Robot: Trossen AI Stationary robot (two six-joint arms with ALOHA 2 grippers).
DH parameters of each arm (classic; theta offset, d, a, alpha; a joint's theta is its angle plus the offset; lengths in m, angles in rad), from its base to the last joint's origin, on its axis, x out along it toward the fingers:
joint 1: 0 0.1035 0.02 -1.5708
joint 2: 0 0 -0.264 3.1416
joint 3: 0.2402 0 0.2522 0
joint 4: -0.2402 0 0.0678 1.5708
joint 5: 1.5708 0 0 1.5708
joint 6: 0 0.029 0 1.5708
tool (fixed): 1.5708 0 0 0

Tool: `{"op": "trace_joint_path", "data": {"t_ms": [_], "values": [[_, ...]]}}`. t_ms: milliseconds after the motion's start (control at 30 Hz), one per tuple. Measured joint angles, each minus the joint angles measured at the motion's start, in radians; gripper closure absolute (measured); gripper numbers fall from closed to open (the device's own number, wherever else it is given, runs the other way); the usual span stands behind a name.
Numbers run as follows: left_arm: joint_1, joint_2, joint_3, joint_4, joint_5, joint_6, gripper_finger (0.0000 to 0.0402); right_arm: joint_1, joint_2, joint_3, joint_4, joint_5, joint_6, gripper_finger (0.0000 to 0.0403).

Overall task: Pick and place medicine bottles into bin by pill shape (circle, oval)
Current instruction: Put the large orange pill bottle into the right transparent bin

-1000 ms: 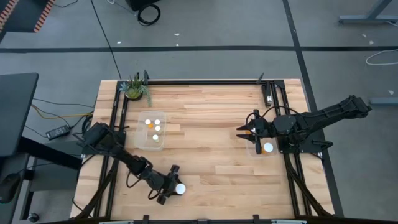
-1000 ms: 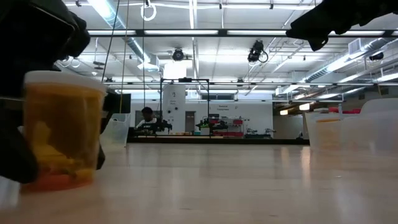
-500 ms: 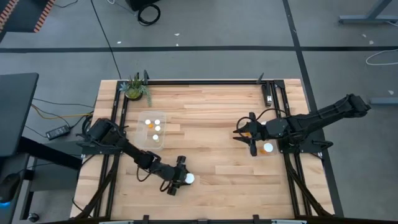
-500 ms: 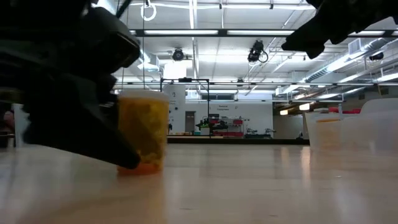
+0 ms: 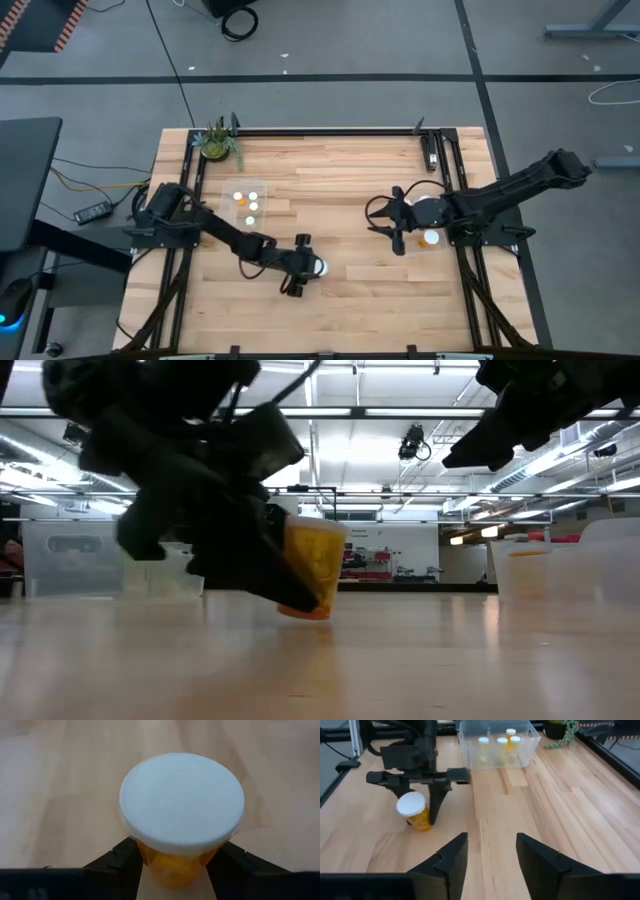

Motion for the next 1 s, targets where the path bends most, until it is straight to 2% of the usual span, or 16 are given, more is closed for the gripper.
{"op": "trace_joint_path", "data": {"t_ms": [200,633,1000], "values": [[0.06,0.0,0.057,-0.079,0.0,0.002,0.0203,0.0,0.053,0.0,0.037,0.0,0.003,0.0199],[0.169,0.0,0.133,-0.1,-0.003,0.079,0.0204,0.0,0.166,0.0,0.153,0.0,-0.014,0.0161],[0.225,0.0,0.204,-0.097,-0.004,0.164,0.0201,-0.014,0.185,0.002,0.252,0.0,-0.066,0.0115]]}}
